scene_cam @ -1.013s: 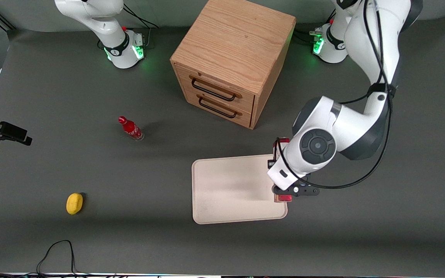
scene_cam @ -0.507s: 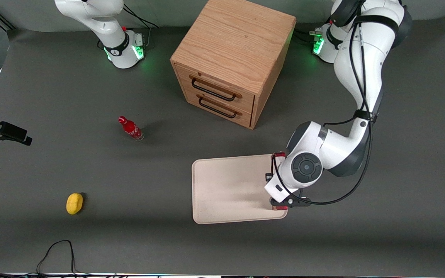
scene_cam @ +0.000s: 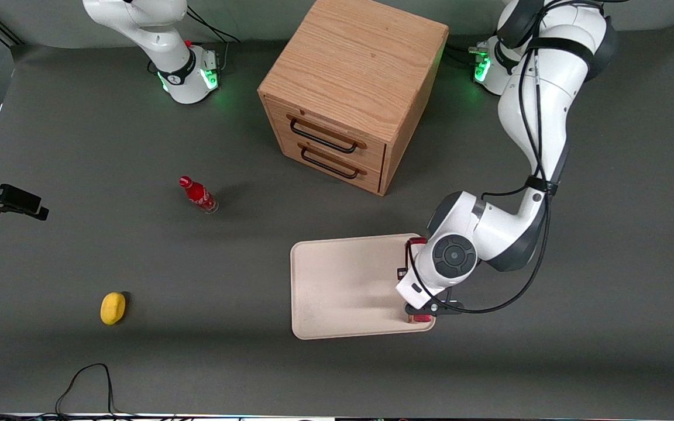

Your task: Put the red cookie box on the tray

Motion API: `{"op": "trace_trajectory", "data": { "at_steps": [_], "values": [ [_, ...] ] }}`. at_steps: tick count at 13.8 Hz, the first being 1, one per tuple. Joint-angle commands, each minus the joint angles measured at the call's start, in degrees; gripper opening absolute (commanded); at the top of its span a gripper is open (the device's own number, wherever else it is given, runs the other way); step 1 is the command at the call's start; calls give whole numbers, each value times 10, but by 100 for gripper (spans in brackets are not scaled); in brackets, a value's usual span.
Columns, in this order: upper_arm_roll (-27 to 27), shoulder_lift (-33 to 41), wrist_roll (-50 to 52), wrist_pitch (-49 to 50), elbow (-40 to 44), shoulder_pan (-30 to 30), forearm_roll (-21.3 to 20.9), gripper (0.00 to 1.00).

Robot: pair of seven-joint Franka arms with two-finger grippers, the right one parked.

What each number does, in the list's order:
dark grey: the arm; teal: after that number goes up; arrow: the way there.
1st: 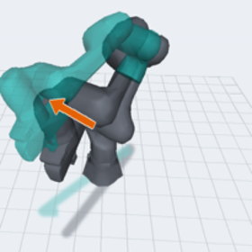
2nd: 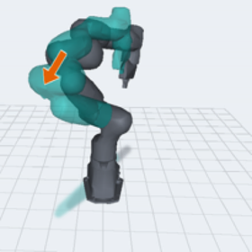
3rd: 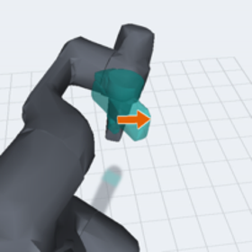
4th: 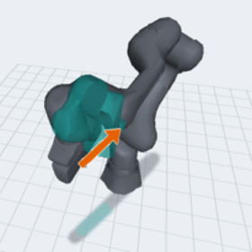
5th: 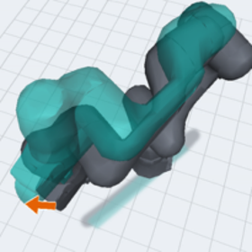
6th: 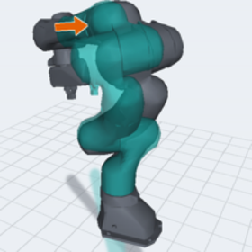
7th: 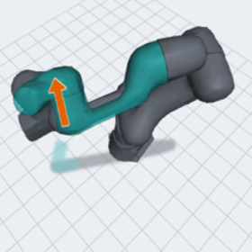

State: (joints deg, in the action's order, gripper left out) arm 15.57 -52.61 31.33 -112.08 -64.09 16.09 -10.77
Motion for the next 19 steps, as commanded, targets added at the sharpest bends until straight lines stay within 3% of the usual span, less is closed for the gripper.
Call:
{"op": "trace_trajectory", "data": {
  "at_steps": [1, 2, 6, 13, 15, 19],
  "values": [
    [-6, 8, 15, -6, -4, 6, -14, 67],
    [-6, 10, 15, -4, -4, 6, -18, 100],
    [-5, 38, 15, 46, -3, 2, -25, 100],
    [1, 217, 3, 258, -9, -1, -15, 100],
    [0, 285, -20, 272, -59, -18, -4, 100],
    [-2, 441, -151, 240, -228, -117, 22, 100]
  ]
}}
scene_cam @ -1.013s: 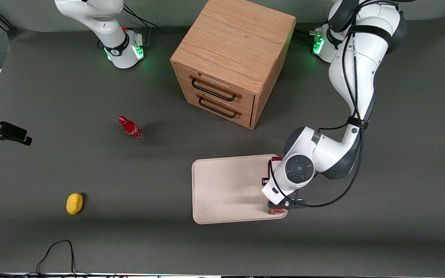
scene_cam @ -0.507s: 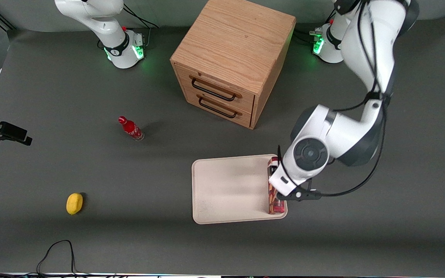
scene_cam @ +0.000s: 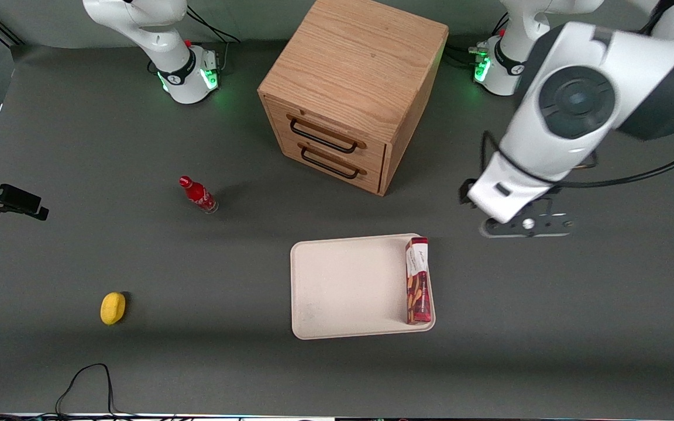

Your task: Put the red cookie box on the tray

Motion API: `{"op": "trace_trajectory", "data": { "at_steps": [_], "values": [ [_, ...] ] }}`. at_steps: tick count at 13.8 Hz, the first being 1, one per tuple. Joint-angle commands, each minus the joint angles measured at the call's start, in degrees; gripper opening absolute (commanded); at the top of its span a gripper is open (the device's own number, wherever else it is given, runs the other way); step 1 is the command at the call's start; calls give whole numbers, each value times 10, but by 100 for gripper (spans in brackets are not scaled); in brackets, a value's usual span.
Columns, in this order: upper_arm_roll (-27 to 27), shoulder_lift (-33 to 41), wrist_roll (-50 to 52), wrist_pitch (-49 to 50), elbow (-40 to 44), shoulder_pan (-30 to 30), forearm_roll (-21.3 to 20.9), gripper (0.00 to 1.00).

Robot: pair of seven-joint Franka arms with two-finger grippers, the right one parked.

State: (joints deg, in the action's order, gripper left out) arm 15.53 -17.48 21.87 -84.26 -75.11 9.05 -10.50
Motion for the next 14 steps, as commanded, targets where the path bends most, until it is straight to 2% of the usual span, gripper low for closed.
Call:
{"op": "trace_trajectory", "data": {
  "at_steps": [1, 4, 11, 12, 14],
  "values": [
    [-2, 114, -67, -55, -149, -62, 19, 100],
    [-4, 154, -102, -104, -215, -103, 23, 100],
    [-6, 154, -204, -121, -211, -187, 52, 100],
    [-25, 151, -212, -125, -207, -183, 64, 100],
    [-93, 148, -233, -129, -198, -136, 87, 100]
  ]
}}
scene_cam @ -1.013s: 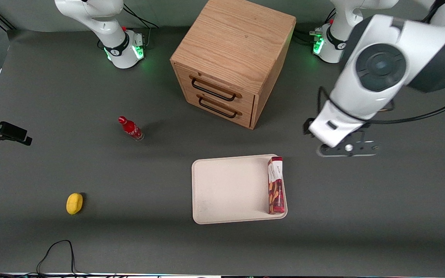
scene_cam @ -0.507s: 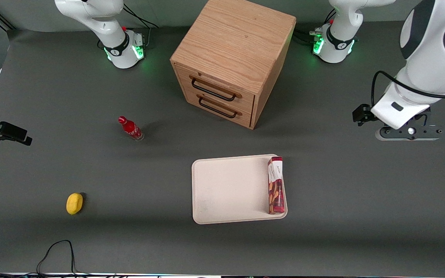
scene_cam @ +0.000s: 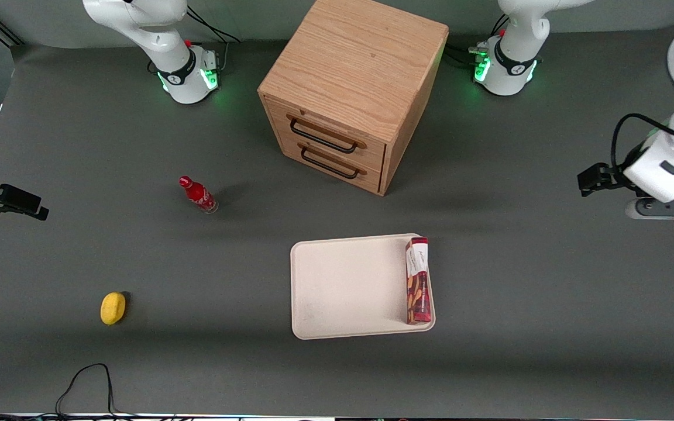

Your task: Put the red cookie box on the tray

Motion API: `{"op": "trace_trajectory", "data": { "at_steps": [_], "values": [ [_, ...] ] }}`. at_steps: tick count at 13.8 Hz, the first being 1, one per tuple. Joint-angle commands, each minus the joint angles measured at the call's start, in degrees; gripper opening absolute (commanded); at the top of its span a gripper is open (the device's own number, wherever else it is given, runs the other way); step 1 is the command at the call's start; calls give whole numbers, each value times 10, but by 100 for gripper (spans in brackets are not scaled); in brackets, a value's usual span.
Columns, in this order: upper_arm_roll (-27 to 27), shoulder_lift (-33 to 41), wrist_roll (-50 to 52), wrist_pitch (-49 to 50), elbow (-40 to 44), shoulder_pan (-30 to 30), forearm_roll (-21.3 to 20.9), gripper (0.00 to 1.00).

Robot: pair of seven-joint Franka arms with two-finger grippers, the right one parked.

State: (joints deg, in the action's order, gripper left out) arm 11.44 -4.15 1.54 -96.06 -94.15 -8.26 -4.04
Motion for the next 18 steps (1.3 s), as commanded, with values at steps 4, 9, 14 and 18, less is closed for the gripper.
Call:
{"op": "trace_trajectory", "data": {
  "at_steps": [4, 9, 14, 18],
  "values": [
    [-74, 8, -40, -1, 20, 49, 23, 100],
    [-71, 8, -22, 33, 27, 49, 23, 100],
    [-70, 8, -28, 54, 27, 49, 39, 100],
    [-70, 8, -29, 54, 27, 50, 39, 100]
  ]
}}
